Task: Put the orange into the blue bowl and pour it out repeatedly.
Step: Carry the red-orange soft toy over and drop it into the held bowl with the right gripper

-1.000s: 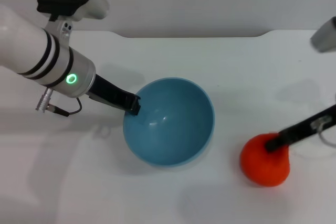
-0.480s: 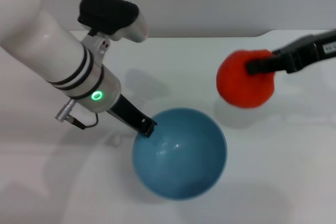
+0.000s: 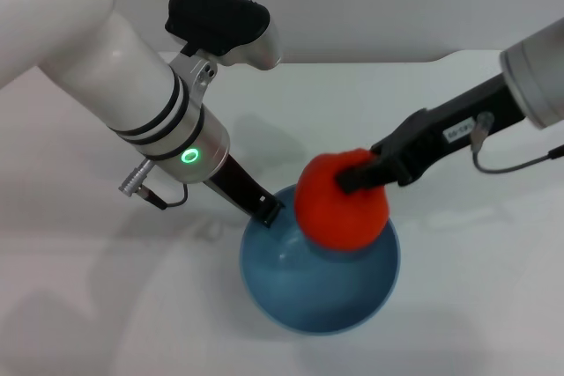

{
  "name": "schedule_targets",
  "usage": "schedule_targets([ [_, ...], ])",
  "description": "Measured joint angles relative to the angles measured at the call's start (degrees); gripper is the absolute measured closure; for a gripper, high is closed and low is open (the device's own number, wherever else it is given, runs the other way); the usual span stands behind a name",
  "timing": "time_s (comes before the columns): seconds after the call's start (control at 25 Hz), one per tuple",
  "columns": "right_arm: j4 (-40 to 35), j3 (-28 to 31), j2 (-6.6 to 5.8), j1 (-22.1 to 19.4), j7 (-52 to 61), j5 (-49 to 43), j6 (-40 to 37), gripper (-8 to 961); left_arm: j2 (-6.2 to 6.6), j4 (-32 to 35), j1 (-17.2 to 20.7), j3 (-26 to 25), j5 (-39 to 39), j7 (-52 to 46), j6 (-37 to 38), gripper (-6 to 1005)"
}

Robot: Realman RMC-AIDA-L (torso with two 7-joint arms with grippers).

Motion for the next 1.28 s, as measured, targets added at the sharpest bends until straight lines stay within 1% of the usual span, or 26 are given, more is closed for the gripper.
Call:
schedule_targets([
  [0.32, -2.4, -6.0, 0.04, -1.5, -3.5, -0.3, 0.5, 782, 0.26, 0.4, -0.9, 0.0, 0.0, 0.0, 0.5, 1000],
  [0.52, -3.7, -5.5, 0.04, -1.6, -3.2, -0.3, 1.0, 750, 0.36, 0.6, -1.3, 0.0, 0.0, 0.0, 0.6, 1000],
  [0.72, -4.9, -4.7, 0.04, -2.0, -2.8, -0.3, 0.4, 519, 0.37, 0.6, -1.3, -0.1, 0.3, 0.0, 0.7, 999],
  [0.8, -5.3, -3.9, 0.04, -2.2, -2.0, -0.5, -0.1, 498, 0.36, 0.9, -1.3, -0.3, 0.3, 0.1, 0.7, 999],
  [0.96, -6.3, 1.3, -0.08, -3.0, 2.5, -0.7, -0.8, 457, 0.63, 2.4, -0.9, -0.3, 0.9, 0.6, -0.6, 999],
  [1.08, -7.2, 8.8, -0.28, -4.8, 3.6, -2.4, -2.2, 457, 0.77, 5.7, 1.3, -0.1, 3.4, 1.2, -2.8, 999],
  [1.16, -7.7, 13.9, -0.3, -6.1, 3.6, -6.3, -3.5, 457, 0.77, 10.1, 4.6, -0.2, 5.7, 1.2, -6.1, 999],
  [1.2, -7.7, 15.7, -0.3, -6.6, 3.6, -9.1, -4.0, 457, 0.78, 12.8, 6.8, -0.5, 6.6, 1.2, -8.4, 999],
  [1.24, -7.6, 17.7, -0.32, -7.1, 3.6, -12.1, -4.4, 456, 0.77, 14.2, 8.0, -0.5, 6.7, 1.3, -9.9, 999],
  [1.28, -7.3, 19.6, -0.36, -7.6, 3.5, -15.2, -4.7, 456, 0.81, 17.4, 11.3, -0.7, 7.1, 1.8, -13.5, 1000],
])
